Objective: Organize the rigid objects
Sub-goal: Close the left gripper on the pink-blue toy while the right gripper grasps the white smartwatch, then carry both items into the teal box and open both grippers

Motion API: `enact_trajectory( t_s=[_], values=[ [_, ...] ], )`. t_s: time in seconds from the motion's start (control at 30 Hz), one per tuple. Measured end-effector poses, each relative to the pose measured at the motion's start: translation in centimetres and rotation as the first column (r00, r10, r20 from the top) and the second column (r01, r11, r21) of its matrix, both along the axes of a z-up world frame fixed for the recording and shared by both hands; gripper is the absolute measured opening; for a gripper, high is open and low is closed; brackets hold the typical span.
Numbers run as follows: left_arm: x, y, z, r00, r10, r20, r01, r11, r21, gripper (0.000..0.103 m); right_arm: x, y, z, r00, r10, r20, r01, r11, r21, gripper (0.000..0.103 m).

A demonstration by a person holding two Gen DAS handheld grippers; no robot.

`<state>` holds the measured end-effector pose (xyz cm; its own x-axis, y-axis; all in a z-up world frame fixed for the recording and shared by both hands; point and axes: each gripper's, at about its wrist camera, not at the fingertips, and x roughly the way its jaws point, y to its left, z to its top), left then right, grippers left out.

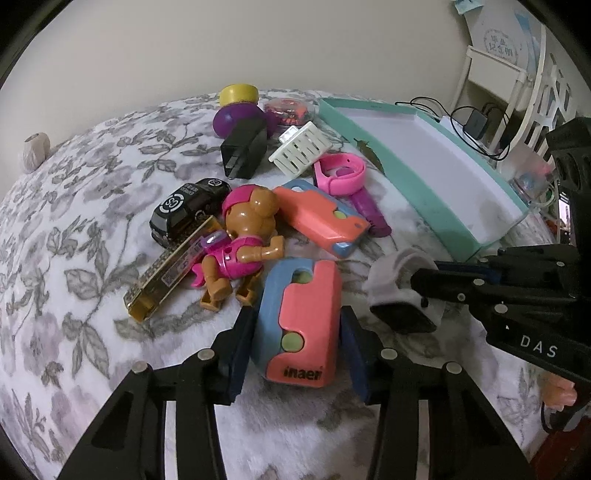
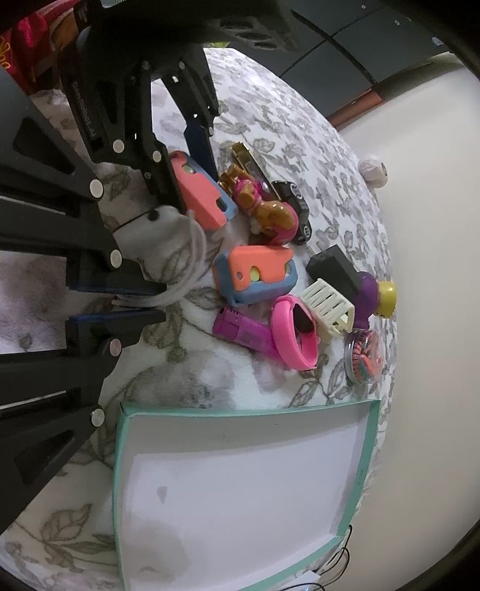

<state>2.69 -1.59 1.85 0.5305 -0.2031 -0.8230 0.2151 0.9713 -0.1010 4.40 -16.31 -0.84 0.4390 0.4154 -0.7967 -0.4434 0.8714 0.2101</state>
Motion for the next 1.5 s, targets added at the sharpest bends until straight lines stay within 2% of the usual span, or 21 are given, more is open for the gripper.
enact_trajectory(
  t_s=[0.17,0.3,0.6,0.8,0.9,1.07,1.13,1.2,1.33,1.5],
  values=[
    [-0.8,-0.3,0.5,1.0,-0.012,-0.018,0.012,1.0,-0.005,0.047,-0.2,-0.1,0.4,1.0,0.006,0.013,-0.006,1.0,0.007,0.008],
    [-1.2,0.0,1.7,1.0,-0.009,0.006,0.009,1.0,-0.012,0.047,-0.4,-0.6,1.2,0.999,0.0,0.035,-0.001,0.999,0.034,0.008],
    [-0.5,-0.7,7.3,0.986,-0.054,0.158,0.051,0.998,0.026,0.047,-0.4,-4.2,6.0,0.977,-0.099,0.189,0.085,0.993,0.082,0.008],
    [1.8,-3.8,10.1,0.957,-0.139,0.254,0.114,0.987,0.111,0.047,0.8,-7.2,7.8,0.957,-0.171,0.233,0.159,0.985,0.067,0.008],
    [3.4,-5.1,10.5,0.954,-0.169,0.247,0.146,0.983,0.108,0.047,1.9,-8.8,8.3,0.95,-0.2,0.24,0.196,0.98,0.042,0.008],
    [5.1,-8.4,11.1,0.939,-0.225,0.261,0.192,0.971,0.144,0.047,4.0,-11.3,9.0,0.936,-0.248,0.251,0.262,0.965,-0.025,0.008],
    [6.0,-9.5,11.3,0.939,-0.231,0.255,0.203,0.97,0.133,0.047,4.8,-12.4,9.3,0.928,-0.274,0.254,0.293,0.955,-0.041,0.008],
    [6.9,-10.5,11.3,0.944,-0.222,0.243,0.2,0.974,0.109,0.047,5.8,-13.2,9.3,0.922,-0.294,0.251,0.316,0.947,-0.052,0.008],
    [8.8,-12.3,10.6,0.956,-0.196,0.218,0.175,0.978,0.114,0.047,7.9,-14.4,9.2,0.913,-0.329,0.242,0.36,0.928,-0.095,0.008],
    [12.0,-13.0,9.6,0.974,-0.105,0.199,0.102,0.994,0.027,0.047,10.6,-16.4,9.1,0.893,-0.393,0.217,0.42,0.903,-0.094,0.008]
  ],
)
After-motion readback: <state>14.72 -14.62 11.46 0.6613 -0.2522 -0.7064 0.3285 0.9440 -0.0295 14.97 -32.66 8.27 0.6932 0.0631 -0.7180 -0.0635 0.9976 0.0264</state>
